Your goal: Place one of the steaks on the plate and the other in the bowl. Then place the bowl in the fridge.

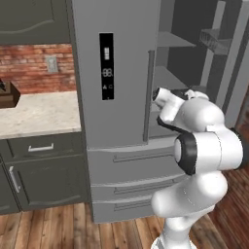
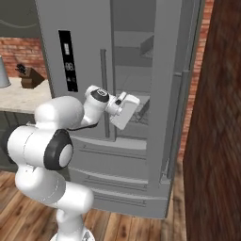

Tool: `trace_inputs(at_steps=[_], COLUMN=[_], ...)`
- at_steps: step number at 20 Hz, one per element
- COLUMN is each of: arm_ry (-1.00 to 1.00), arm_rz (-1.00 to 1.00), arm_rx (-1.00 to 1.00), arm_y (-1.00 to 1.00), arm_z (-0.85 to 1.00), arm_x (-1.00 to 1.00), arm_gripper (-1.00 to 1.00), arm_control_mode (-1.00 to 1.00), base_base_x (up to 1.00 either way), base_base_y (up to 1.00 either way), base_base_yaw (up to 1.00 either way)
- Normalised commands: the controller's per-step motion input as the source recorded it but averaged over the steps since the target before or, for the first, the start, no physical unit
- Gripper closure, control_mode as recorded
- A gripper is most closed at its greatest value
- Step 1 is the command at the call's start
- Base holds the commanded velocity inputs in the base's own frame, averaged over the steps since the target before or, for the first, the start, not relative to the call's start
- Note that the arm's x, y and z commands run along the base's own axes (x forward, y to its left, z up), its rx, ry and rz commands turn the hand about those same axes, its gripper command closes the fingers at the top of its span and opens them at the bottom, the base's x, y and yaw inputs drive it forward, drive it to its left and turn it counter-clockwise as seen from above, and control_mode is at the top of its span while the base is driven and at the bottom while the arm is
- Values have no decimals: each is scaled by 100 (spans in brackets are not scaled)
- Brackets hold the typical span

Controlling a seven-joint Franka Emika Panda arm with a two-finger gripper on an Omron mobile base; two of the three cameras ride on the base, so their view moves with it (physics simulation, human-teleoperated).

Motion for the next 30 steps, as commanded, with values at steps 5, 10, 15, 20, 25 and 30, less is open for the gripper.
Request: trace_inputs(at_steps=[5, 10, 15, 20, 25, 30], arm_ry=[2, 4, -3, -30, -36, -30], arm_rz=[-6, -6, -2, 0, 14, 16], arm_rx=[7, 6, 6, 3, 0, 0], arm_y=[-100, -100, -79, 41, 91, 82], arm_z=[-39, -41, -20, 6, 2, 4], arm_x=[0, 13, 11, -62, -61, -39], arm_gripper=[100, 100, 100, 100, 100, 100], arm_control_mode=[-100, -100, -100, -100, -100, -100], base_base_x=[0, 0, 0, 0, 0, 0], base_base_y=[0, 0, 0, 0, 0, 0], base_base_yaw=[0, 0, 0, 0, 0, 0])
